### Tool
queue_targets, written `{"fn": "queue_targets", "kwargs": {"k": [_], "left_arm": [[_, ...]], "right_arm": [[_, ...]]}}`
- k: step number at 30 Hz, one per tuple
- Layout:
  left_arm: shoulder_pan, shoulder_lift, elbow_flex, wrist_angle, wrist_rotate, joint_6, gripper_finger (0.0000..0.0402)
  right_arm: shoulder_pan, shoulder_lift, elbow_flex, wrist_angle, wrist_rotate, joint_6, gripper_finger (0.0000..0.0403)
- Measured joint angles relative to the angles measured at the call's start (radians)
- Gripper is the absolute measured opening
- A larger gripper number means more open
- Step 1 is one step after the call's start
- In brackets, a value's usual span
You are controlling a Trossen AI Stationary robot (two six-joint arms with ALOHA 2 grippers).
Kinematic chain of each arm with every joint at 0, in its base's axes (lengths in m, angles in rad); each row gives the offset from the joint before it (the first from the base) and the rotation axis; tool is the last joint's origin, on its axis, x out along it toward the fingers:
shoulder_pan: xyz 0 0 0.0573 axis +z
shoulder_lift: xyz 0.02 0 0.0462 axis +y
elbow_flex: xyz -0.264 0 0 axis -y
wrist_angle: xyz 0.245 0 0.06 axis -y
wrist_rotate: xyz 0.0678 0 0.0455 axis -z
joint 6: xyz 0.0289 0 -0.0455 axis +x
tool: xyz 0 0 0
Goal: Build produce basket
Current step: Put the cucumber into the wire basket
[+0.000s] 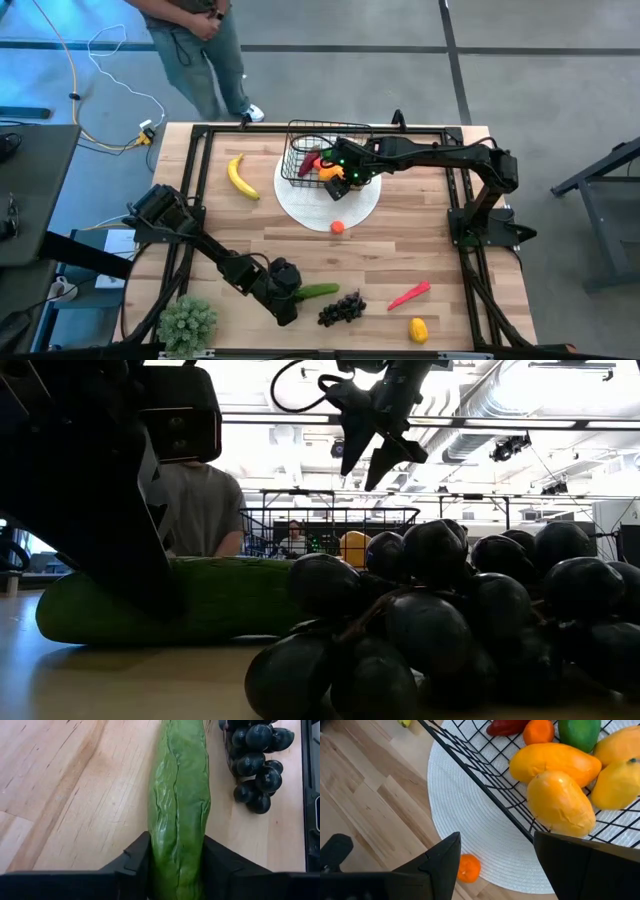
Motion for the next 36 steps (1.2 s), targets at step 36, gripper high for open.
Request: {"fn": "queue_targets", "kwargs": {"k": [36], "left_arm": [[0.213,-0.311,0.021,-0.408,-0.17,0.148,0.011]], "right_arm": [[-0.014,-0.091,0.0,-0.044,0.174,0.033,0.0232]]}}
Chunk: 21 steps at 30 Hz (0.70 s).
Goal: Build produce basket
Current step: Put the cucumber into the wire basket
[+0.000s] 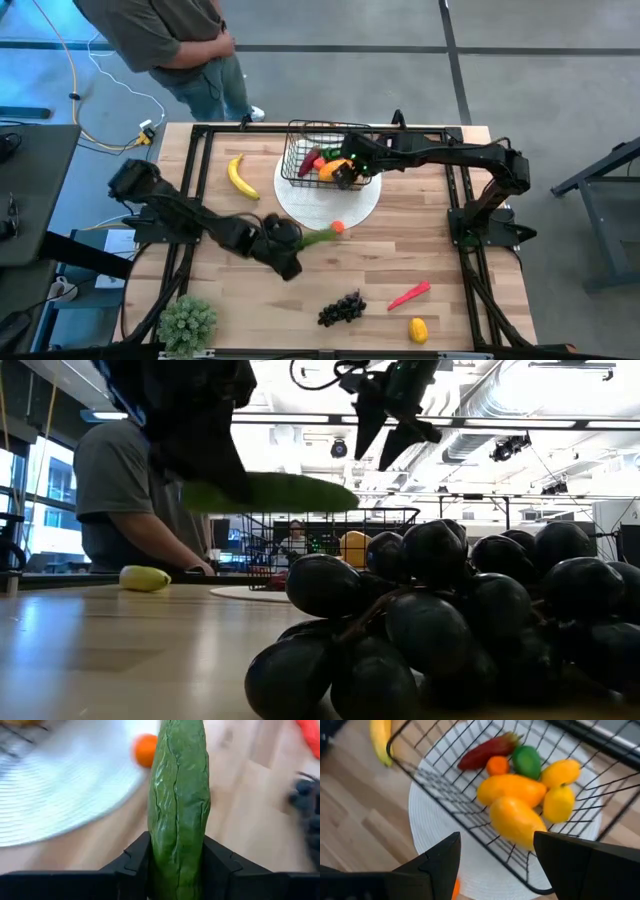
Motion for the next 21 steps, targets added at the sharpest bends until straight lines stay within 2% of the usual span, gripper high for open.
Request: {"fn": "queue_targets", "kwargs": {"k": [12,21], "left_arm": [[0.197,-0.166,-0.001,-0.009,-0.011,0.142,0.011],[0.338,-0.219,-0.001,0.011,-0.004,0.258,0.011]], "right_arm": [[-0.027,-0.069,0.0,0.015,0.036,0.057,0.0232],[-0.033,-0.068,0.0,0.015,0.084,0.071,0.0232]]}}
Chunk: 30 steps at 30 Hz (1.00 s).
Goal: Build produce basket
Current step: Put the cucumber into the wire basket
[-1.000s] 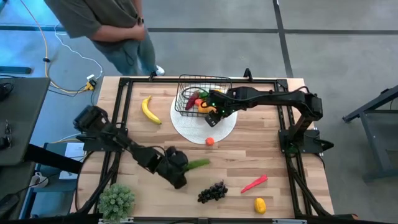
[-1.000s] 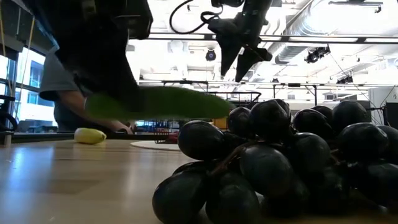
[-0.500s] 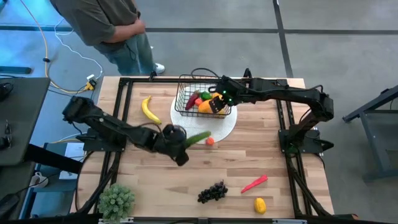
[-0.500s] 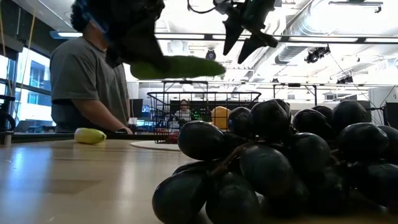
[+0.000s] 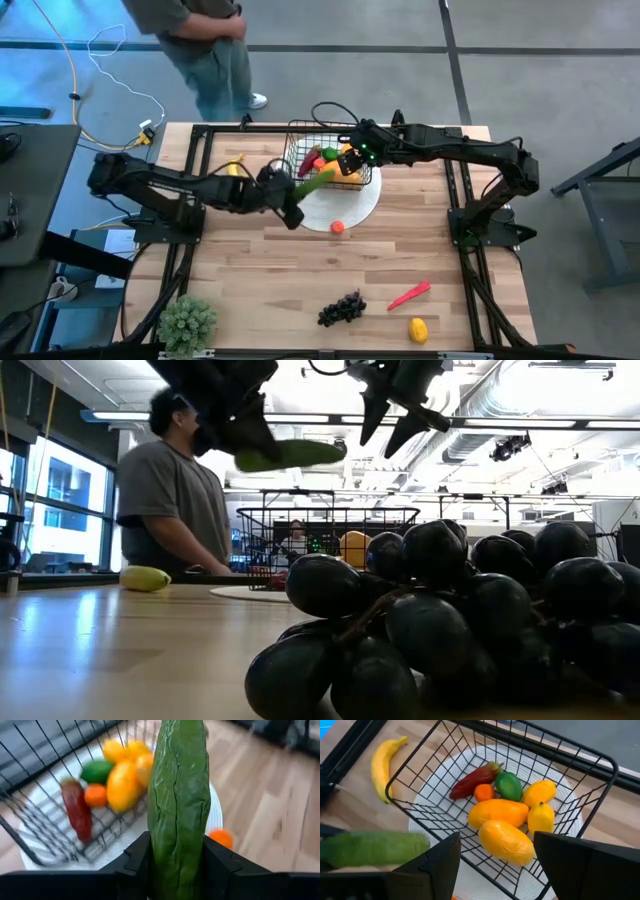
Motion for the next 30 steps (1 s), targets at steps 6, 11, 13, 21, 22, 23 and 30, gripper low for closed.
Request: {"fn": "queue_targets", "kwargs": {"k": [6,11,13,21,22,23,30], "left_arm": [[0.093,0.0,0.002,0.048,-0.004,0.021,0.011],[0.18,0.005,0.002,0.064,-0.011,0.022,0.011],[0.217,0.005,0.002,0.079,-0.011,0.022,0.011],[0.349,0.029,0.002,0.139,0.012,0.022,0.011],[0.363,0.039,0.002,0.149,0.02,0.021,0.011],[0.373,0.051,0.002,0.168,0.029,0.016,0.011],[0.419,0.131,0.002,0.254,0.042,-0.002,0.011]], "right_arm": [[-0.031,0.0,0.0,0.007,0.003,-0.001,0.0232],[-0.068,0.0,0.0,0.018,0.004,-0.055,0.0232],[-0.082,0.0,0.0,0.02,0.002,-0.099,0.0232],[-0.151,0.0,0.0,0.02,-0.085,-0.235,0.0232],[-0.159,0.0,0.0,0.019,-0.09,-0.24,0.0232],[-0.167,0.0,0.0,0.018,-0.093,-0.246,0.0232],[-0.218,0.0,0.0,0.013,-0.129,-0.271,0.0232]]}}
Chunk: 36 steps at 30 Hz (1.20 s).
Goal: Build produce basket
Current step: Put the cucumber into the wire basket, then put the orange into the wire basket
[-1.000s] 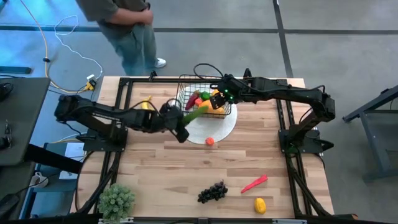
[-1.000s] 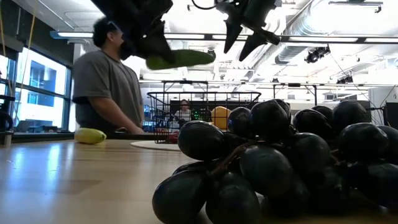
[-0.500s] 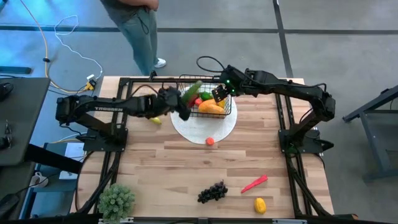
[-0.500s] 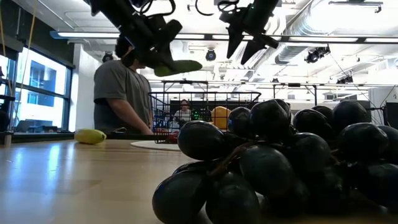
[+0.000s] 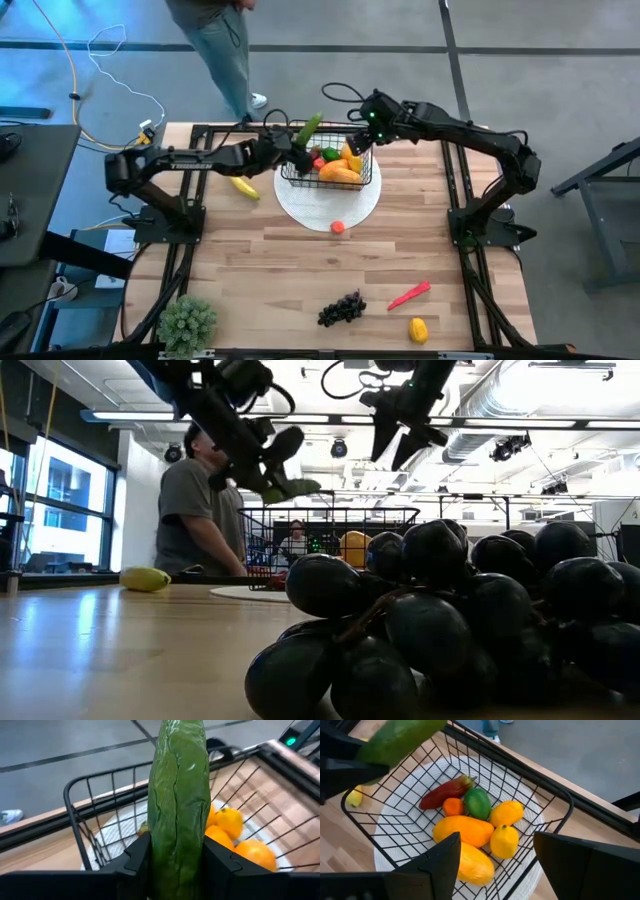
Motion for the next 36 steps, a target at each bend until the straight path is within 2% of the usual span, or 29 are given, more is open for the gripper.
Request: {"fn": "queue_targets", "kwargs": {"k": [9,12,18,36], "left_arm": [[0.021,0.096,0.0,-0.002,0.0,-0.048,0.011],[0.022,0.116,0.0,0.0,0.0,-0.078,0.0126],[0.022,0.12,0.002,0.004,0.04,-0.1,0.0162],[0.026,0.112,0.027,-0.023,0.091,-0.132,0.017]], "right_arm": [[-0.05,0.0,0.0,-0.005,-0.031,-0.055,0.0232],[-0.059,0.0,0.0,-0.014,-0.031,-0.08,0.0232],[-0.076,0.0,0.0,-0.067,-0.031,-0.099,0.0232],[-0.083,0.0,0.0,-0.17,-0.033,-0.15,0.0232]]}}
